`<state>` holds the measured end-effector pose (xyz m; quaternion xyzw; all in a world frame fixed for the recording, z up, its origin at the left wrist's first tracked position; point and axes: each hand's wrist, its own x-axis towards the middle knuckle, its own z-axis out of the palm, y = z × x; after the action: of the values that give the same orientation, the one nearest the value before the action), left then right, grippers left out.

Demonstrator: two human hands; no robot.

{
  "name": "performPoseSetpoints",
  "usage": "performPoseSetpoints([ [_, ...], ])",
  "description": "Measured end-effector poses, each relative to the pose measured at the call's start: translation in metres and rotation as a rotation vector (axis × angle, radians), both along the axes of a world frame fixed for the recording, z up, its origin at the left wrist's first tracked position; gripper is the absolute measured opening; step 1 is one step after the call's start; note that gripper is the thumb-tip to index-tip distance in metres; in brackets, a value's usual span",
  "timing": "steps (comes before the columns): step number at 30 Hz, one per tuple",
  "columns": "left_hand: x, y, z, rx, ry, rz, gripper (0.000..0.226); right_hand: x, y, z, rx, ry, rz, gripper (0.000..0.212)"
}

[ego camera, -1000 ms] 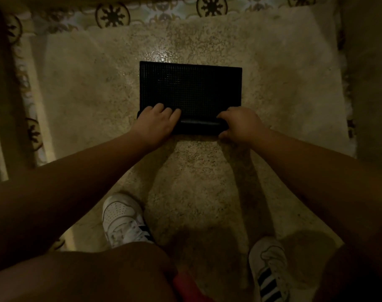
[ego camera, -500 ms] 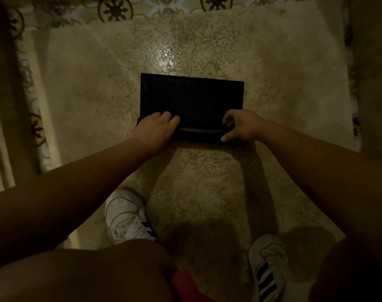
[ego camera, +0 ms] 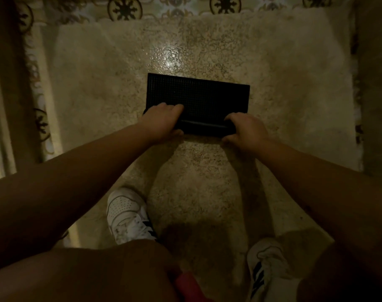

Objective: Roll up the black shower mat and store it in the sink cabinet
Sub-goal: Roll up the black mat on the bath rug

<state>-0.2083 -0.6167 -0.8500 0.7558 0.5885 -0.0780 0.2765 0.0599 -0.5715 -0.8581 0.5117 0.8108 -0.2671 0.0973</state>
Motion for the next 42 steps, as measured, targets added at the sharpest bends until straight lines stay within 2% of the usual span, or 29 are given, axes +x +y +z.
performPoseSetpoints([
  [4,-0.004,-0.004,0.000,0.106,0.095,-0.089,0.064,-0.003,0.023,0.008,-0.188,-0.006,-0.059,0.054],
  [9,-0.008,-0.005,0.004,0.021,-0.041,0.039,0.066,-0.006,0.034,0.008,-0.325,-0.024,-0.047,0.061],
  [14,-0.014,-0.011,0.004,-0.058,-0.102,0.090,0.050,-0.011,0.038,0.008,-0.433,-0.053,0.013,0.061],
  [16,-0.015,-0.004,0.005,-0.089,-0.105,0.106,0.047,-0.012,0.035,0.010,-0.354,-0.056,0.091,0.059],
  [20,-0.017,0.012,0.006,-0.215,-0.147,0.180,0.052,-0.027,0.015,0.014,-0.126,-0.068,0.161,0.085],
  [21,-0.017,0.015,0.006,-0.238,-0.146,0.190,0.055,-0.033,0.009,0.015,-0.074,-0.046,0.172,0.086],
  [25,-0.018,0.020,0.002,-0.322,-0.126,0.227,0.067,-0.041,-0.004,0.014,0.105,-0.090,0.296,0.079],
  [28,-0.020,0.015,-0.003,-0.350,-0.164,0.246,0.066,-0.034,-0.009,0.012,0.183,-0.142,0.331,0.075],
  [31,-0.018,0.002,-0.003,-0.271,-0.128,0.208,0.065,-0.034,-0.008,0.010,0.172,-0.143,0.319,0.062],
  [34,-0.014,-0.012,-0.002,-0.117,-0.132,0.170,0.072,-0.038,0.005,0.010,0.043,-0.119,0.293,0.055],
  [36,-0.013,-0.019,0.001,0.005,-0.127,0.119,0.072,-0.040,0.016,0.010,-0.032,-0.103,0.279,0.059],
  [39,-0.012,-0.029,0.003,0.157,0.058,-0.060,0.063,-0.039,0.027,0.010,-0.099,-0.053,0.174,0.075],
  [41,-0.011,-0.034,0.003,0.188,0.164,-0.077,0.060,-0.037,0.029,0.010,-0.139,-0.013,0.090,0.087],
  [42,-0.009,-0.034,0.003,0.197,0.193,-0.077,0.057,-0.035,0.030,0.009,-0.156,0.002,0.064,0.086],
])
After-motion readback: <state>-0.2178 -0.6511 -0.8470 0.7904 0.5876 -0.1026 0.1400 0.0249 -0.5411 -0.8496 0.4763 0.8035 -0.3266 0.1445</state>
